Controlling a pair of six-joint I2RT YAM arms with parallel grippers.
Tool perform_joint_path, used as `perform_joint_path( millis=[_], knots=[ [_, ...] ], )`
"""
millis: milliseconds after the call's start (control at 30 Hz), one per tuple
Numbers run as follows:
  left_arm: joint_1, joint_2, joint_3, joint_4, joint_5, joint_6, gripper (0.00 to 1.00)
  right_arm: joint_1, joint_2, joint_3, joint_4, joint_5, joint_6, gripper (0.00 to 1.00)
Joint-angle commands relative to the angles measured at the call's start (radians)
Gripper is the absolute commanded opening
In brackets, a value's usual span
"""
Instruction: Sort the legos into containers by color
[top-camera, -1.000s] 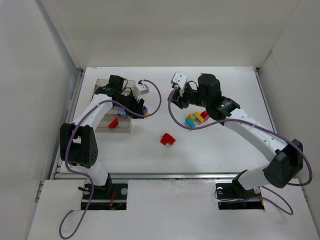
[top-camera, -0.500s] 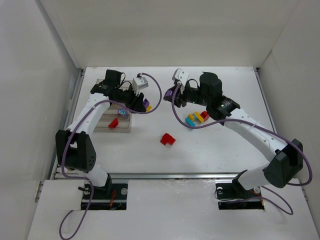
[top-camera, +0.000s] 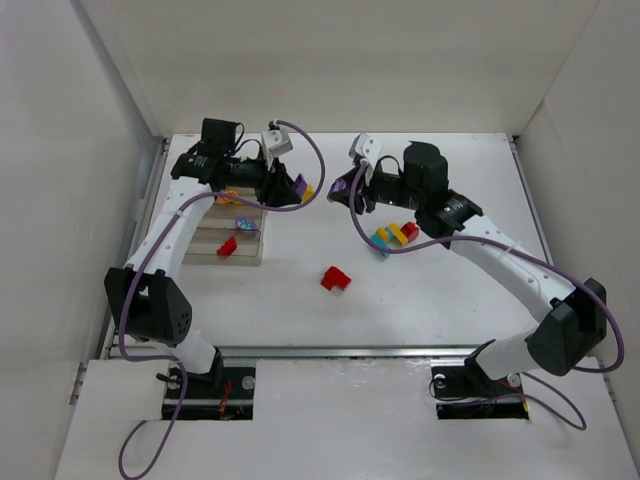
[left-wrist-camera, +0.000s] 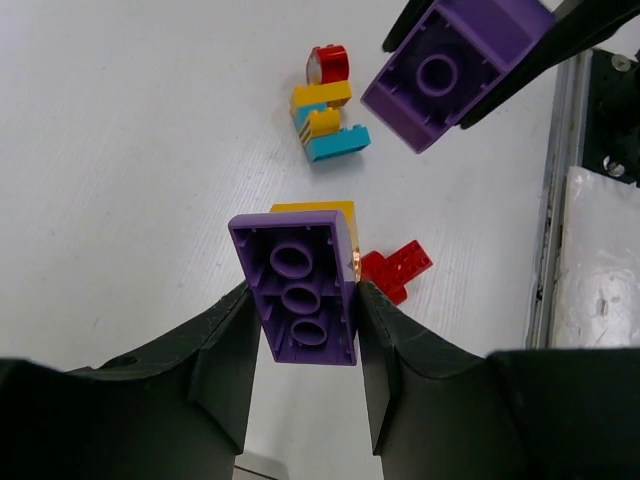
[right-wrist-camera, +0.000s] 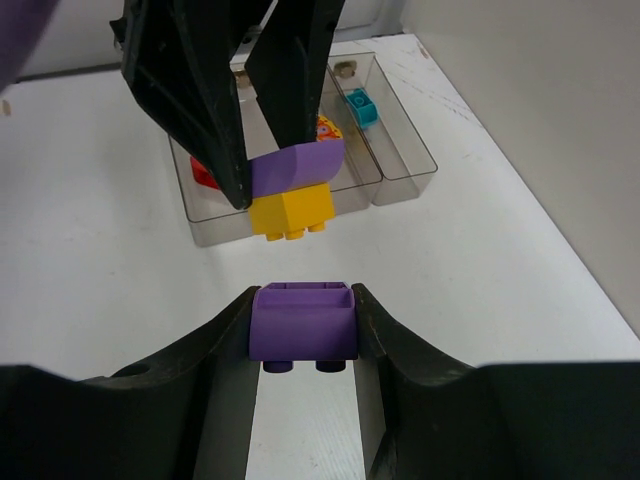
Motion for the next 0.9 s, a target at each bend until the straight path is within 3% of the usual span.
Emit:
perform_joint_path(
  millis=[0,133,333,567,867],
  knots=[
    [0.006,-0.025,0.01,-0.012,-0.042,-0.012,0.0,-0.01,-0.025,0.032,0.069,-0.047,0.035,0.0],
    [-0.045,-0.003,-0.066,-0.061,-0.257,0.101,0.0,-0.01,-0.034,0.032,0.108,-0.036,0.068,0.0],
    [-0.075,0.015,-0.287,-0.018,-0.392,0.063,0.0,-0.01,-0.044,0.032,0.122,0.002,0.068,0.0],
    [-0.075,0.067,-0.347,0.042,-0.453,0.021,0.0,-0.01,-0.034,0.022,0.122,-0.008,0.068,0.0],
    [-0.094,0.162,-0.381,0.069,-0.438,0.041,0.26,-0.01,-0.034,0.004,0.122,0.013,0.068,0.0]
  ],
)
